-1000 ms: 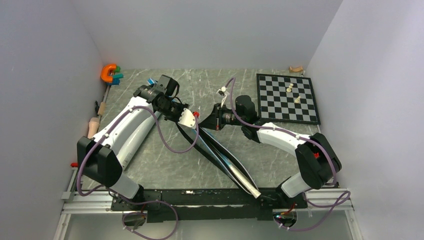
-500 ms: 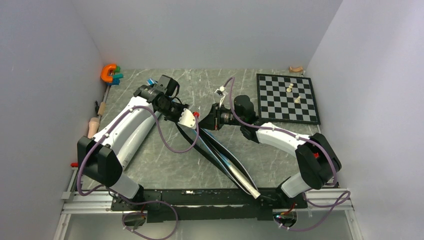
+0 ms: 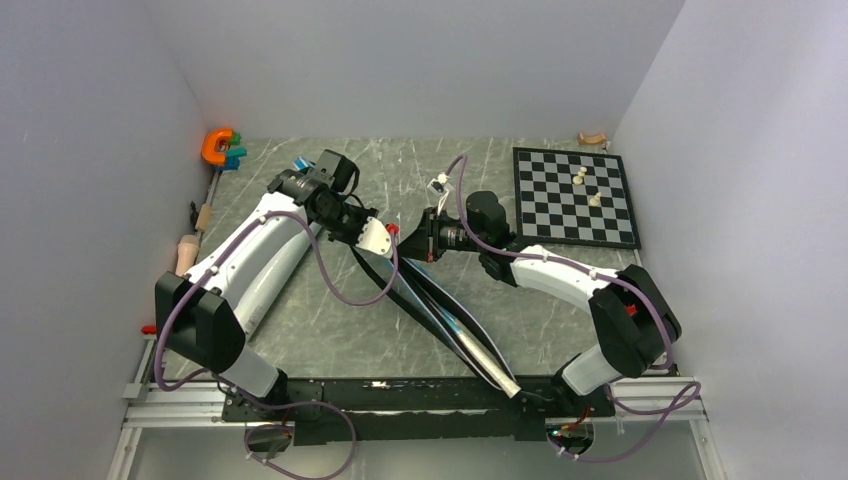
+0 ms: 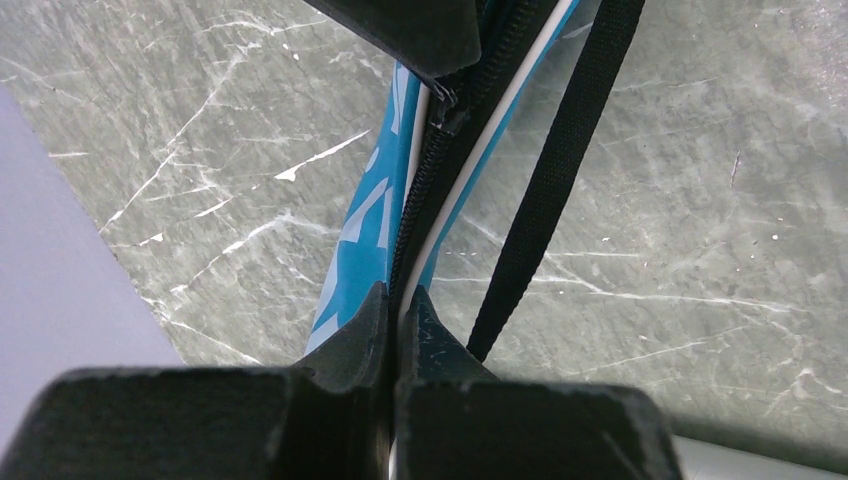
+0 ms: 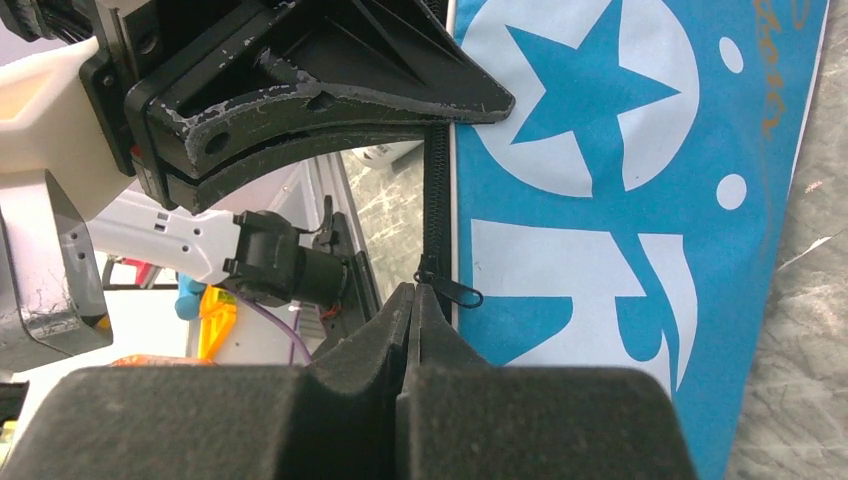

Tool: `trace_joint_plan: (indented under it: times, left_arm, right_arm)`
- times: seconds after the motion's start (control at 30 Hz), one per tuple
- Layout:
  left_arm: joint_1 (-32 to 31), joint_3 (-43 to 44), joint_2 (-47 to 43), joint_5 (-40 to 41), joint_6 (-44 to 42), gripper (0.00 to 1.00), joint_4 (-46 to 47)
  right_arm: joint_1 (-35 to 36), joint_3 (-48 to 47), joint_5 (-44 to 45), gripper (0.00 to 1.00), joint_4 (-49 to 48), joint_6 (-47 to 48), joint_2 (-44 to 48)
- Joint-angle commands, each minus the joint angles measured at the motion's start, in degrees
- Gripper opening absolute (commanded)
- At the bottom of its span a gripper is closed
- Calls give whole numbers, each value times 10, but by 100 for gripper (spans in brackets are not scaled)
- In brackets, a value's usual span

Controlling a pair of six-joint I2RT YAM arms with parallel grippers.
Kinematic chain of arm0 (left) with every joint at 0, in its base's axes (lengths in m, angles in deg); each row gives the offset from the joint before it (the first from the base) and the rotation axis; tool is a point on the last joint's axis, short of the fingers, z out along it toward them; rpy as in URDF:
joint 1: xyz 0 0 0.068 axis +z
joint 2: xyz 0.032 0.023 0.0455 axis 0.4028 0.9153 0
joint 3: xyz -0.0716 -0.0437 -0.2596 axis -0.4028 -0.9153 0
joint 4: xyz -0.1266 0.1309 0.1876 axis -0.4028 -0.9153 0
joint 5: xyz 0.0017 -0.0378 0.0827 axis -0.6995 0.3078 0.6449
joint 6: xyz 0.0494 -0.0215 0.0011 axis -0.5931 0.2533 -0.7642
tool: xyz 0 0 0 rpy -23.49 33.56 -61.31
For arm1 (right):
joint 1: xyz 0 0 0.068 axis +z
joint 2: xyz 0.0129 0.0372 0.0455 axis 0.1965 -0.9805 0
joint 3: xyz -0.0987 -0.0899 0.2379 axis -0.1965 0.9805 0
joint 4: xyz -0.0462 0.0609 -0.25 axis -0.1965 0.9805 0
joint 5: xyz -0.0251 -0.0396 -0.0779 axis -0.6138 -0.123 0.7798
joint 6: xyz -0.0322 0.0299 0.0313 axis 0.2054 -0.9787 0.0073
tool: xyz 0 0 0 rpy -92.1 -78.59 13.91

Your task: Pack up the badminton gear

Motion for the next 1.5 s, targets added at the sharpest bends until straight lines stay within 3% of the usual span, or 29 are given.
trace_joint_plan:
  times: [0.0,0.5,0.57,0.6,0.67,0.73,0.87,1.13,1.27,1.47]
  left_arm:
    - [-3,28,5,-3,12,0,-6]
    - [-3,38,9,3,15,0,-14]
    - [-2,37,8,4,13,0,-13]
    - [-2,36,8,3,14,0,-13]
    - [-2,39,7,1,16,0,-15]
    - [-2,40,7,1,14,0,-17]
    - [-2,35,5,4,12,0,-16]
    - [-2,47,11,3,19,0,-19]
    - [-3,53,14,3,20,0,-21]
    - [-3,49,15,4,21,0,-22]
  right_arm:
    - [3,-12,12,0,-16,4,22]
    - [2,24,44,1,2,-2,60]
    - [2,11,48,35,24,4,51]
    - [2,9,49,45,23,2,48]
    - [2,3,48,55,17,1,43]
    - [2,-1,44,57,13,-4,37]
    - [3,-6,36,56,6,-12,25]
    - [14,-6,30,41,-1,-20,12]
    - [15,-5,33,27,-6,-24,13]
    - [15,-20,35,23,6,-20,19]
